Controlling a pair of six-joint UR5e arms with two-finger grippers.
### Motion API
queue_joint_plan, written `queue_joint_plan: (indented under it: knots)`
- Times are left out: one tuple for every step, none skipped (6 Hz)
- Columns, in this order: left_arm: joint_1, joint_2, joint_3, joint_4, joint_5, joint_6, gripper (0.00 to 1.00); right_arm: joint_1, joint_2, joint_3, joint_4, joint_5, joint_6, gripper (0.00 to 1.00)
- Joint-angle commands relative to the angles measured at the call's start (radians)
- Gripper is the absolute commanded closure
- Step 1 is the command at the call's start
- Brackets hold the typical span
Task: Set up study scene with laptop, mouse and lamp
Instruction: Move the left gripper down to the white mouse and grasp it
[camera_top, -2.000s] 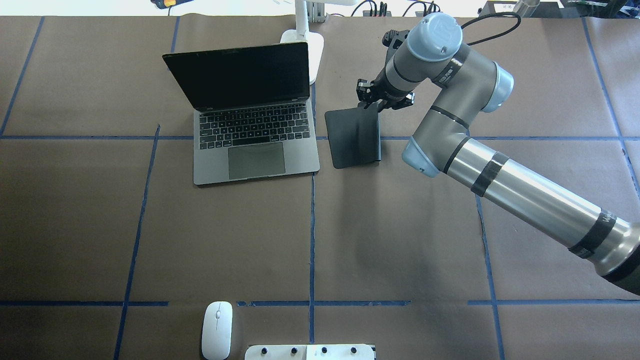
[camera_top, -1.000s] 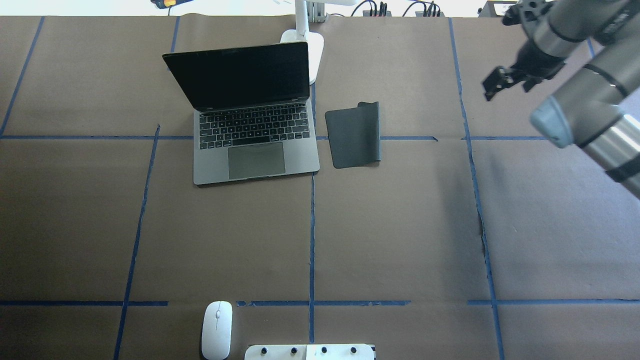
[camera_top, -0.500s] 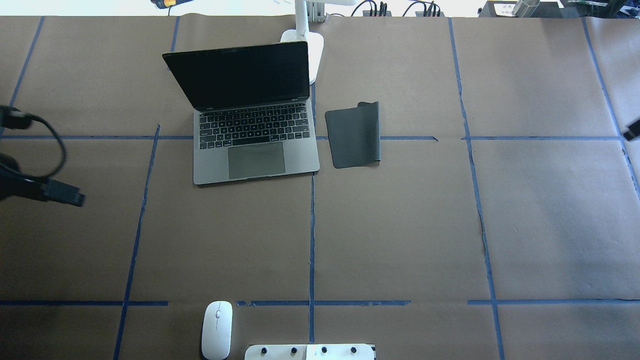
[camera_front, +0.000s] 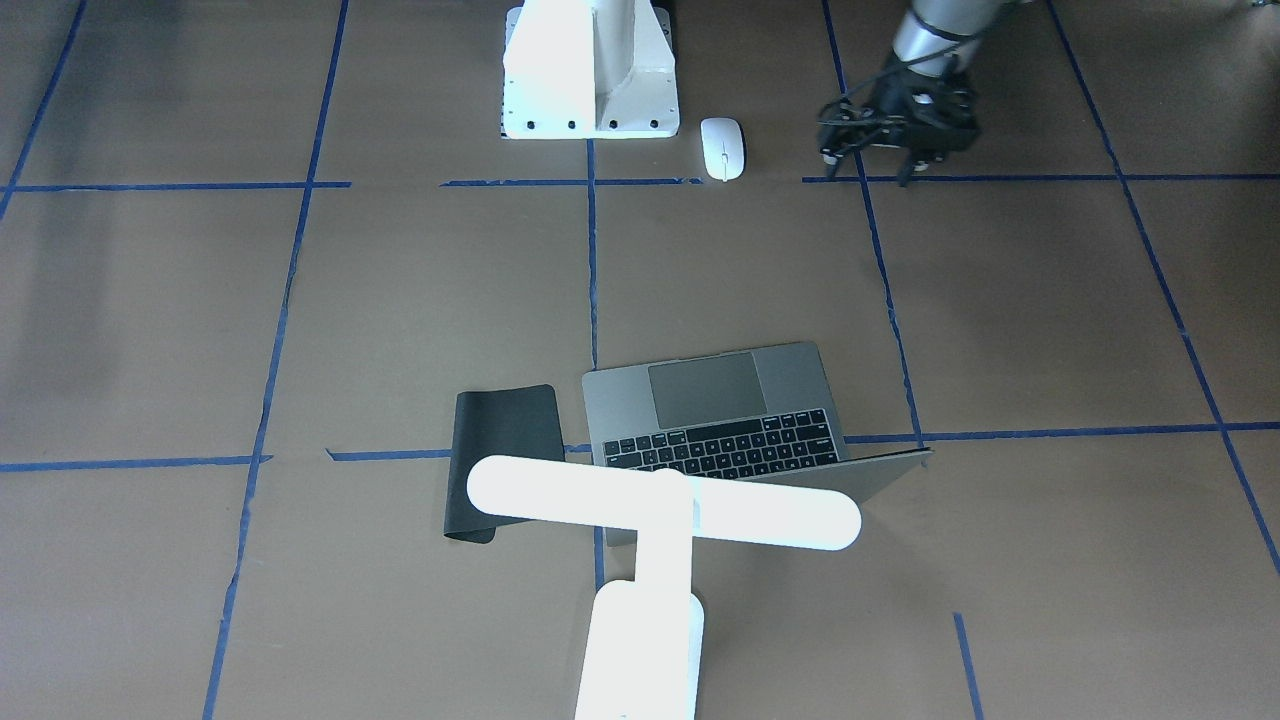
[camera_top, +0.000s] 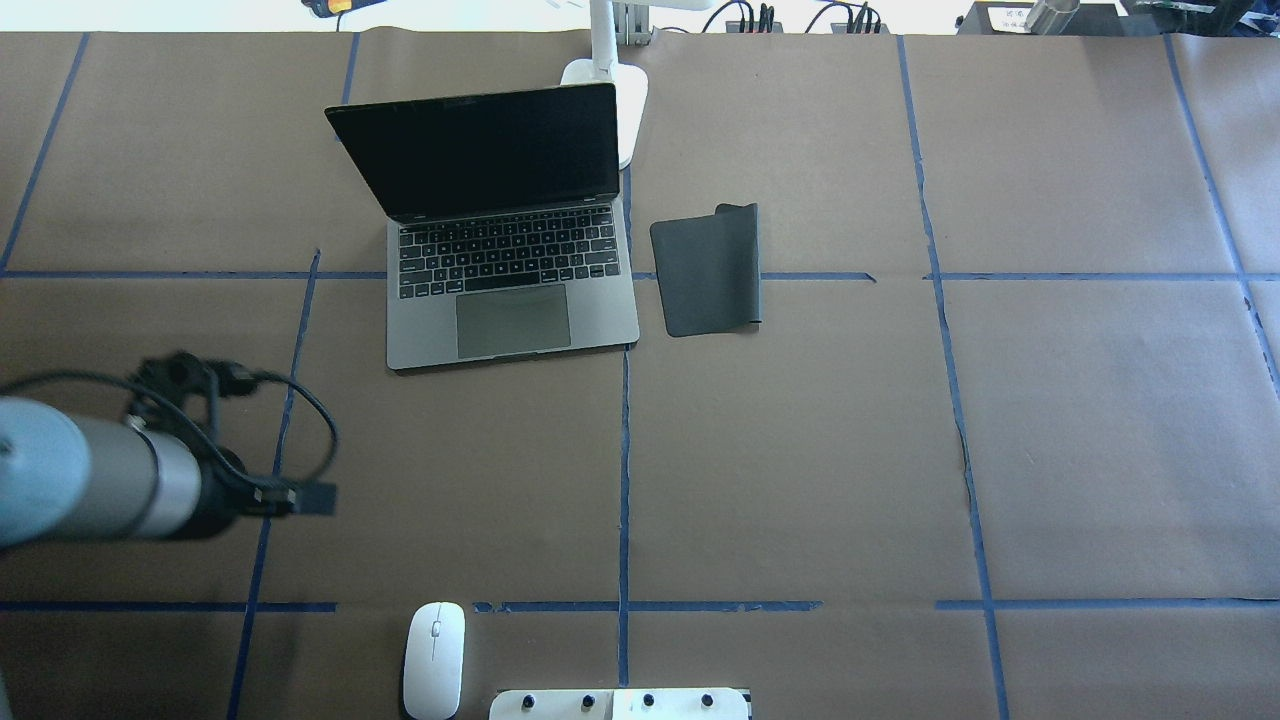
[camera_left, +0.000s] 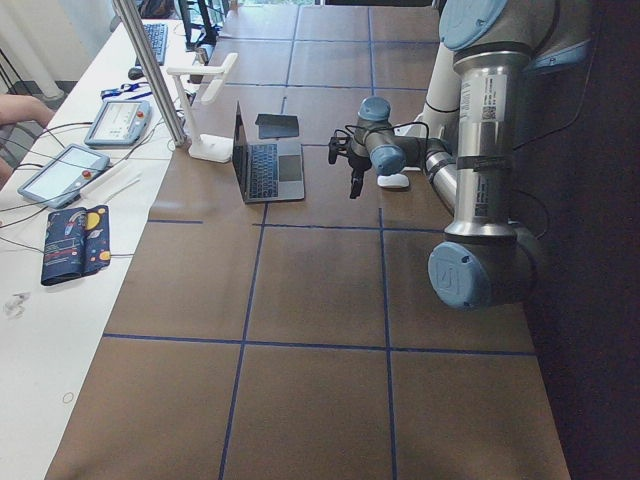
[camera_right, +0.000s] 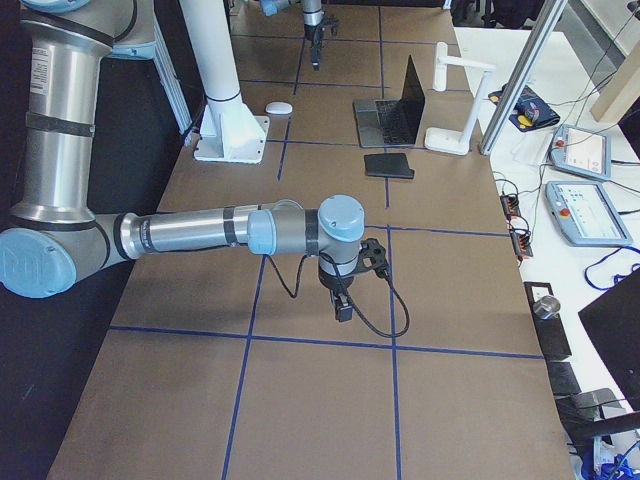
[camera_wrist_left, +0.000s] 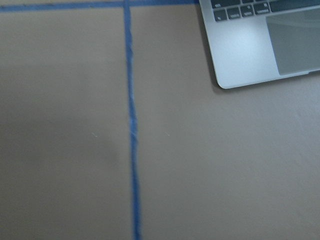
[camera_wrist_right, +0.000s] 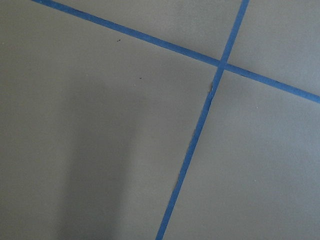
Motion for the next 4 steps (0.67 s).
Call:
queue_joint_plan:
  knots:
    - [0.239, -0.079, 0.057, 0.01, 0.178, -0.189, 0.0, 0.006, -0.008, -0.003, -0.001, 0.005, -0.002, 0.0]
    - [0.275, -0.165, 0.12, 0.02, 0.197, -0.205, 0.0, 0.006, -0.008, -0.003, -0.001, 0.005, -0.002, 0.0]
    - [0.289, -0.203, 0.138, 0.078, 0.198, -0.254, 0.0, 0.006, -0.01, -0.003, -0.001, 0.006, 0.0, 0.0]
    - [0.31, -0.213, 0.14, 0.089, 0.209, -0.265, 0.0, 0.006, -0.008, -0.003, -0.001, 0.006, 0.0, 0.0]
